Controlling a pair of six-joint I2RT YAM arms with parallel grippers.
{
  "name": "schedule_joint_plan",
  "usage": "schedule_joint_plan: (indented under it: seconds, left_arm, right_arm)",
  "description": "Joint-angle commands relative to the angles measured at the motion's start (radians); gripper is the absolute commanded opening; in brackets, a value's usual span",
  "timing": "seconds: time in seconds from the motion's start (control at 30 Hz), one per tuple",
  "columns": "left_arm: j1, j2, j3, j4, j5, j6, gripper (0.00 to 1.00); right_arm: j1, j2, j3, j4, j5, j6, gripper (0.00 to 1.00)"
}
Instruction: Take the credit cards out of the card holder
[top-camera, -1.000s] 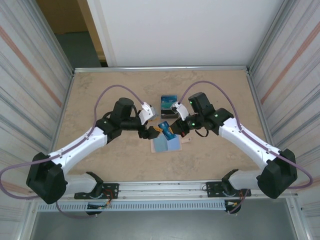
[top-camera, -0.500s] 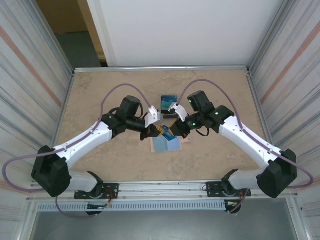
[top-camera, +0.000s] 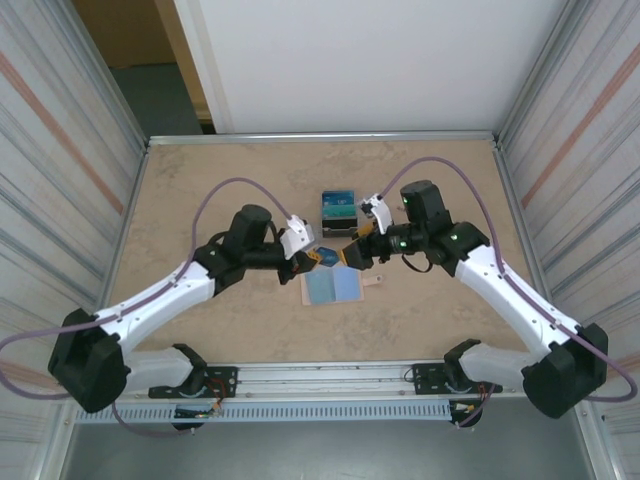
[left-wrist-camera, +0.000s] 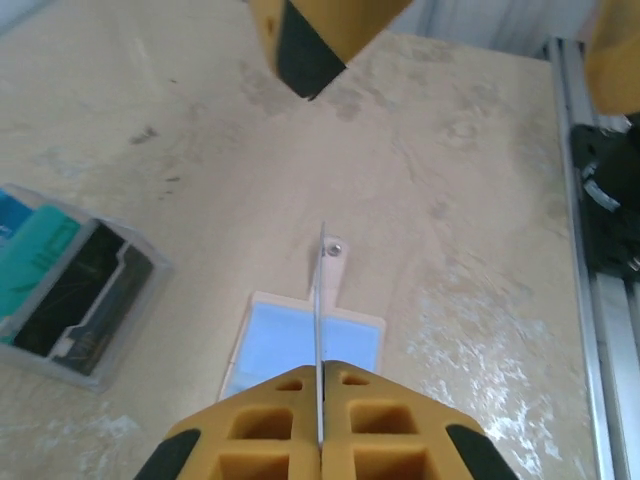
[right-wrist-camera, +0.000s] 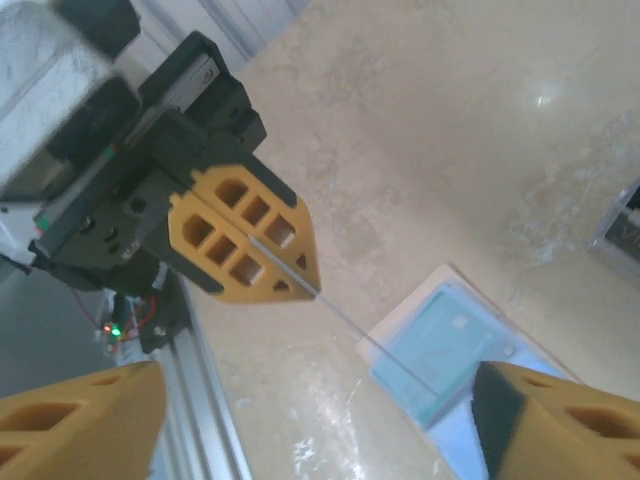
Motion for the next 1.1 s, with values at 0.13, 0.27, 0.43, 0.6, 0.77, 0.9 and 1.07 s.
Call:
schedule_joint_plan:
  seconds: [0.13,0.27,0.43,0.6,0.77,0.9,1.07]
  left_arm:
    - [0.010,-0.148,-0.136,0.360,-0.109,-0.374,0.00]
    - [0.012,-0.187,-0.187,0.490,-0.109,-0.505,0.00]
    - [0.016,-0.192,-0.183,0.562,-0.044,-0.593,0.00]
    - [0.023,-0.183,-0.181,0.640,0.014,-0.661,0.00]
    - [0.023,-0.167,-0.181,0.688,0.048,-0.693,0.00]
    - [0.024,-0.148,-0.173,0.700,0.065,-0.702,0.00]
    - [0.027,-0.130,-0.169,0.711,0.070,-0.711,0.00]
  right_arm:
    - [-0.005,-0.091,-0.179,0.416,0.048,0.297,0.97]
    - [-0.007,-0.092,-0.221,0.519,0.083,0.371,0.88]
    - [-0.004,-0.074,-0.273,0.680,0.018,0.438,0.66]
    - [0.001,-0.056,-0.285,0.804,-0.055,0.470,0.54]
    - [0.027,-0.045,-0.275,0.865,-0.108,0.459,0.47]
    - [0.053,-0.027,-0.244,0.865,-0.155,0.433,0.33]
    - [0.088,-0.014,-0.202,0.830,-0.199,0.383,0.10]
